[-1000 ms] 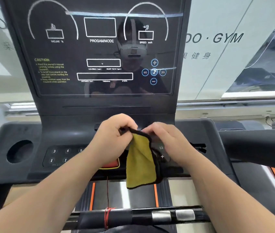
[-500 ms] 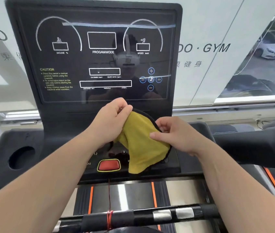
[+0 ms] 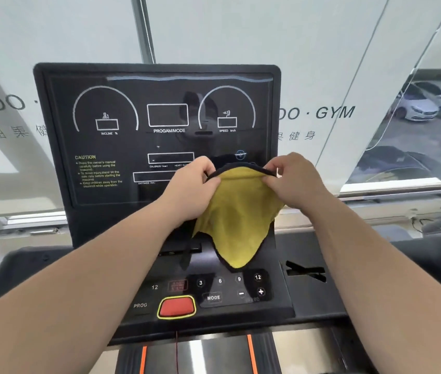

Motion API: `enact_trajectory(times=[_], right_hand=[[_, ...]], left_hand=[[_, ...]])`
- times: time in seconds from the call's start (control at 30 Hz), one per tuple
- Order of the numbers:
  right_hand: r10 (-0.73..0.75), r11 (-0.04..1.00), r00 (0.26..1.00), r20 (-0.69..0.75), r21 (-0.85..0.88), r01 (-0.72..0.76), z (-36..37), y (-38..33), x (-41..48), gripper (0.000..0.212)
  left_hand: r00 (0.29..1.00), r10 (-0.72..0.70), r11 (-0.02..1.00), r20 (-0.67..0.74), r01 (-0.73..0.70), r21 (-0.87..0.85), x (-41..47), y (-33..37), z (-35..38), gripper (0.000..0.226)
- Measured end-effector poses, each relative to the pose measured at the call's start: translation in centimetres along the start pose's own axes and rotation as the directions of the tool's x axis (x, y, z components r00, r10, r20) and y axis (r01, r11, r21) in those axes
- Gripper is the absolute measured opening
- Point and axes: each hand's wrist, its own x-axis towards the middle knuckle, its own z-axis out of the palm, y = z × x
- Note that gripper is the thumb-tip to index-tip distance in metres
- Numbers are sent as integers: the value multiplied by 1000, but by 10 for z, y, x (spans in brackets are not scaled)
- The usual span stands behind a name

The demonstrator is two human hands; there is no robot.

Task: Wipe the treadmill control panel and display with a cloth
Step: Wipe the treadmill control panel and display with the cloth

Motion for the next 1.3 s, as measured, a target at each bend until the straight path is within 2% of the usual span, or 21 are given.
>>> enact_trajectory(times=[0.07, 0.13, 0.2, 0.27, 0.33, 0.4, 0.47, 0.67, 0.83, 0.93, 1.03, 1.13, 1.2, 1.3], right_hand=[[93, 995, 994, -49, -37, -95, 14, 7, 9, 14], [186, 983, 974, -128, 29, -184, 31, 13, 10, 18], [207, 978, 947, -244, 70, -196, 46, 15, 8, 24], [109, 994, 928, -355, 66, -92, 59, 13, 6, 24], [-75, 996, 913, -402, -81, 46, 73, 14, 9, 32], [-160, 967, 922, -352, -245, 74, 85, 20, 15, 55], [-140, 949, 947, -290, -311, 45, 90, 25, 26, 74], [-195, 879, 951, -241, -474, 60, 92, 16, 70, 105], [-376, 777, 905, -201, -601, 190, 67, -21, 114, 114], [-438, 735, 881, -179, -635, 237, 60, -50, 132, 114], [-504, 695, 849, -160, -658, 290, 71, -60, 126, 110], [-655, 560, 755, -25, -687, 463, 99, -33, 98, 101], [-711, 483, 703, 30, -705, 519, 106, -1, 84, 97], [-683, 507, 730, -21, -733, 454, 86, 31, 84, 102]], left_hand=[[999, -31, 1000, 14, 30, 3, 9, 0, 13, 11], [999, -44, 999, 20, 44, -11, 15, 0, 23, 10], [999, -51, 998, 15, 51, -21, 21, -2, 27, 10], [999, -51, 999, 6, 51, -17, 27, -8, 28, 11], [999, -33, 999, -6, 33, 4, 33, -14, 26, 11], [1000, -11, 999, -5, 11, 33, 38, -19, 22, 12], [1000, 24, 996, -1, -24, 81, 42, -20, 18, 11], [969, 220, 937, -111, -179, 299, 54, -18, 7, 13], [807, 460, 837, -370, -254, 485, 73, -27, -35, 31], [797, 430, 806, -424, -127, 578, 88, -37, -64, 51], [825, 361, 798, -435, -32, 602, 97, -42, -78, 63], [877, 290, 790, -383, 7, 613, 102, -43, -80, 69], [894, 261, 788, -365, 21, 616, 103, -47, -78, 71], [898, 248, 804, -364, 19, 595, 103, -50, -77, 71]])
